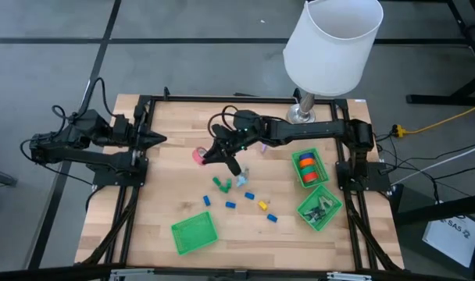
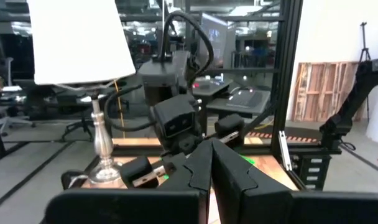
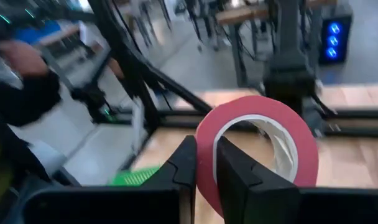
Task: Pick and place Stapler, Stapler remover, tape
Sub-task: Put the pink tape into the top right green bin
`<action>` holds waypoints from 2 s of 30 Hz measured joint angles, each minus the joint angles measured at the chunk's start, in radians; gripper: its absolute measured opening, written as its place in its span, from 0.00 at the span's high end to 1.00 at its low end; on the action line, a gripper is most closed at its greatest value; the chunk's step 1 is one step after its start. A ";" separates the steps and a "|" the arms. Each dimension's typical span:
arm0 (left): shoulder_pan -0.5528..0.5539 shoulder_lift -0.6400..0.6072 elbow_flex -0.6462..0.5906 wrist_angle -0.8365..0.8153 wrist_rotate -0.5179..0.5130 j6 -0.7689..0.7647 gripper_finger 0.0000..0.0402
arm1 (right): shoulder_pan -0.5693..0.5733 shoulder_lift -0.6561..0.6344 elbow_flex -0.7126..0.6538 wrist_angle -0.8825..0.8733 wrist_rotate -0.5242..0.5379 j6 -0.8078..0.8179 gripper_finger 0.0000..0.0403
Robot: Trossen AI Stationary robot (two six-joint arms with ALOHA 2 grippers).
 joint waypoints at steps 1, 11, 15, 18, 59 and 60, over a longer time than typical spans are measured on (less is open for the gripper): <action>0.000 0.000 0.000 0.011 0.000 0.000 0.98 | 0.000 0.000 0.000 0.027 -0.007 0.013 0.91; 0.000 0.073 -0.027 0.046 -0.214 -0.034 0.96 | -0.005 0.000 0.000 0.259 -0.008 0.110 0.91; 0.000 0.158 -0.031 0.073 -0.246 0.013 0.89 | -0.028 0.000 0.000 0.282 -0.010 0.128 0.91; 0.000 0.224 -0.031 0.086 -0.274 0.055 0.82 | -0.047 0.000 0.000 0.275 -0.010 0.129 0.91; 0.000 0.399 -0.032 0.250 -0.425 0.344 0.54 | -0.093 0.000 0.001 0.272 -0.081 0.151 0.91; 0.000 0.399 -0.032 0.247 -0.425 0.341 0.56 | -0.091 0.000 0.001 0.272 -0.080 0.152 0.91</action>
